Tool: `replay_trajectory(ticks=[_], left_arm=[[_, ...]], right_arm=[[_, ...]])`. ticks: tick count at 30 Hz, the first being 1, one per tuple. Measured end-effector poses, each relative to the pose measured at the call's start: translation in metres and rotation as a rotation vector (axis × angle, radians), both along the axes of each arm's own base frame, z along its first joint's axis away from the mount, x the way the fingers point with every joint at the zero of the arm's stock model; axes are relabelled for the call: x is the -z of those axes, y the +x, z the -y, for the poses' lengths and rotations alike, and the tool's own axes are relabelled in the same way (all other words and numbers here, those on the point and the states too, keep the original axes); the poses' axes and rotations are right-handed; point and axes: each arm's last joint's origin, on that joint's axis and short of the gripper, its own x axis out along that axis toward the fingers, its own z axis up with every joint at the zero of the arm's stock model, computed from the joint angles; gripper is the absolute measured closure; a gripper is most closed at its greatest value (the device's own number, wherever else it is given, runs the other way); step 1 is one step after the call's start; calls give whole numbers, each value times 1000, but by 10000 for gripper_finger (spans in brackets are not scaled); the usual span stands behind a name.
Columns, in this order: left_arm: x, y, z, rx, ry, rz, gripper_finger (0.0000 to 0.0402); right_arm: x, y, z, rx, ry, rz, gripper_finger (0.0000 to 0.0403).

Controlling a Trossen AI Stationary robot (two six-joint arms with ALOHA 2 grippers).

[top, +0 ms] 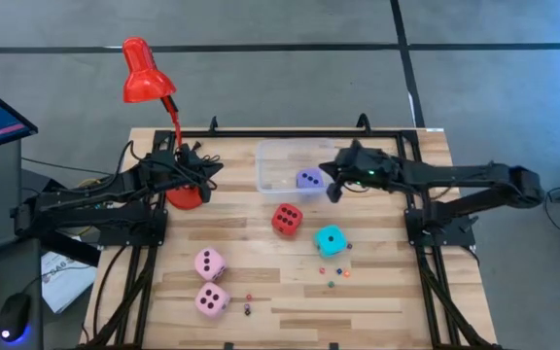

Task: Pick & Place Dice
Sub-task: Move the transparent bin

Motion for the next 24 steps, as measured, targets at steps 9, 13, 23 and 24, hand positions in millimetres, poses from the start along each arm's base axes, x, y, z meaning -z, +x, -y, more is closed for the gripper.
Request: replay_trajectory(ticks=[9,13,23,24], left_arm=[[0,0,0,0,0,2,402],[-1,0,0,-3,-13,18,402],[-1,1,1,0,-94,60,402],[-1,1,1,0,-94,60,402]], right_arm=[[-6,-37,-6,-9,-46,80,403],[-7,-46,-8,-21,-79,91,403],[10,-38,-9,-36,65,78,403],[14,-35,-10,-40,83,68,403]])
